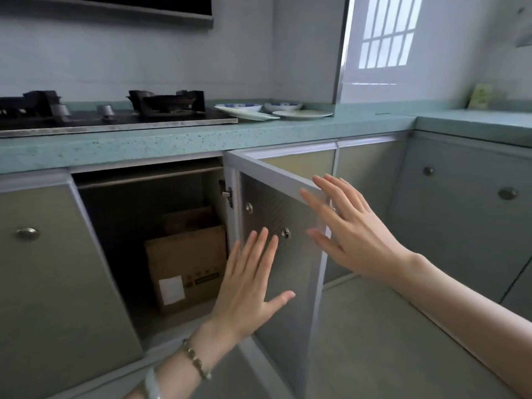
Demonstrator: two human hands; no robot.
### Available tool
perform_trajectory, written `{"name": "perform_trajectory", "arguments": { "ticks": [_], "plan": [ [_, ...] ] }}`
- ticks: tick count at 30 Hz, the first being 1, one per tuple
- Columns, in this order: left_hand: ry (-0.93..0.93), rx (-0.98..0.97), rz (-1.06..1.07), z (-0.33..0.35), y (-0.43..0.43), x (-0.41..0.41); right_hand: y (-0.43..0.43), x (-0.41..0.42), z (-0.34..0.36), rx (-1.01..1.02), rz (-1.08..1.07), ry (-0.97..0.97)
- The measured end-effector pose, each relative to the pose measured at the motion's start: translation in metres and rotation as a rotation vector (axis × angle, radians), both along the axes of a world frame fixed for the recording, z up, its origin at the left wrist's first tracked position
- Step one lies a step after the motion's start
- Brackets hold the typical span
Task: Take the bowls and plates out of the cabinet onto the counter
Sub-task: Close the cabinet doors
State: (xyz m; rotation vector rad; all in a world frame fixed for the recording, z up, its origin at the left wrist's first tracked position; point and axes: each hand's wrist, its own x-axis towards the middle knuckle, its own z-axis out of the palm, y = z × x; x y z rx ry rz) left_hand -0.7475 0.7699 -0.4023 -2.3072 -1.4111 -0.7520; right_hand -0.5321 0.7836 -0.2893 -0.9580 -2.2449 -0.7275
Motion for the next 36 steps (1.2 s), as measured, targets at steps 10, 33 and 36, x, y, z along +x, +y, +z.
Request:
{"name": "perform_trajectory", "arguments": {
  "ticks": [10, 33, 36],
  "plan": [
    [0.372, 0.073, -0.031, -0.001, 0.023, 0.039, 0.009, 0.03, -0.017, -0.191, -0.02, 0.072],
    [0.234, 0.158, 0.478, -0.015, -0.051, -0.212, 0.025, -0.24, -0.02, 0.011, 0.494, -0.243],
    [0.187, 0.141, 0.595, -0.013, -0.036, -0.243, 0.057, -0.284, -0.022, 0.122, 0.35, -0.403]
  ]
}}
